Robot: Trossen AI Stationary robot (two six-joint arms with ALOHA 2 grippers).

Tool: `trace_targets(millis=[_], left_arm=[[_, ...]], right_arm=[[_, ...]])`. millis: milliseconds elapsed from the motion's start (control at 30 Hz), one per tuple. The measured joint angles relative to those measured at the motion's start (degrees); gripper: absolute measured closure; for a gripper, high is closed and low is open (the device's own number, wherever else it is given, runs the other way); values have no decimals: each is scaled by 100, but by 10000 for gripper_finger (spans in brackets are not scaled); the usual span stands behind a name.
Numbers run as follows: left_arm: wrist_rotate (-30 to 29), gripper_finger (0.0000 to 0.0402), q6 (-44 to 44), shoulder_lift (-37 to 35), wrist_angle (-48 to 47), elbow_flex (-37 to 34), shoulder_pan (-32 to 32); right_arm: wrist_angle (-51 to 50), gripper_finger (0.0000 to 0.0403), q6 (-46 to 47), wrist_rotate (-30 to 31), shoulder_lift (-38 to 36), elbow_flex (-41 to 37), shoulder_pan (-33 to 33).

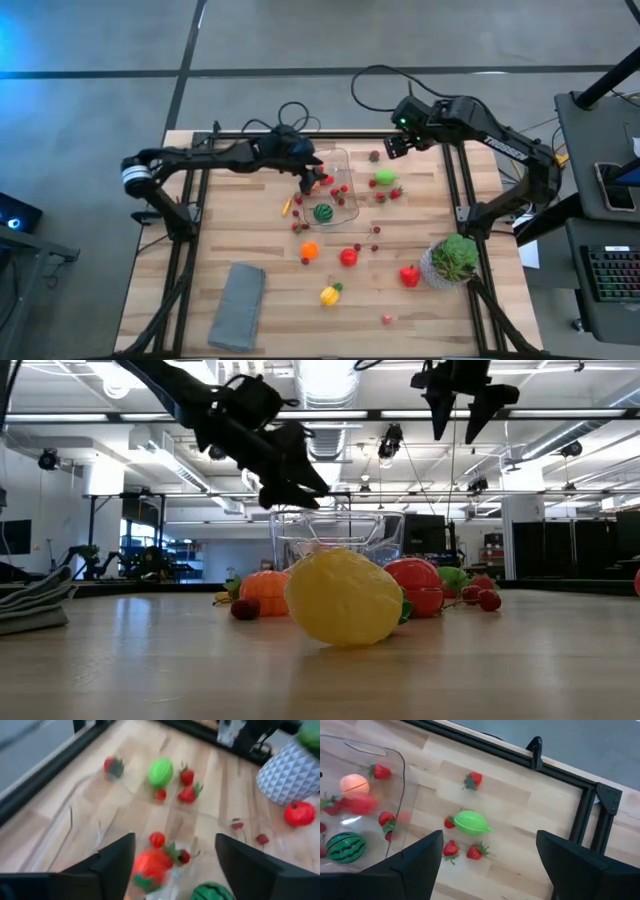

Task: Pick and placing Produce into tupperware
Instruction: Put the red strawberry into the transparent container

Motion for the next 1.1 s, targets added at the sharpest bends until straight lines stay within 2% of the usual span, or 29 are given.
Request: trace_targets(millis=[133,267,433,567,667,833,1100], left_arm=[[-11,92,0,116,-956,375,-2],[-9,65,34,-198,-1526,518,-4],[-25,61,10,-913,-1796,477,-31],[-341,61,-8,-1452,-2054,390,-36],[-591,61,-176,-1872,-2148,236,-41],[-686,61,-531,-2408,-2173,-108,-51],[-815,61,-742,-2835,-2160,-592,-66]], right_arm=[[85,79,-36,-4,192,0,-142],[242,74,-95,-149,566,0,-587],[832,78,-568,-1229,1395,-4,-1445],[1076,85,-838,-1655,2226,-4,-1783],[1125,92,-994,-1738,2795,-9,-1840],[1539,102,-1072,-1746,3527,20,-1840],[1770,104,-763,-1732,3988,74,-1923]])
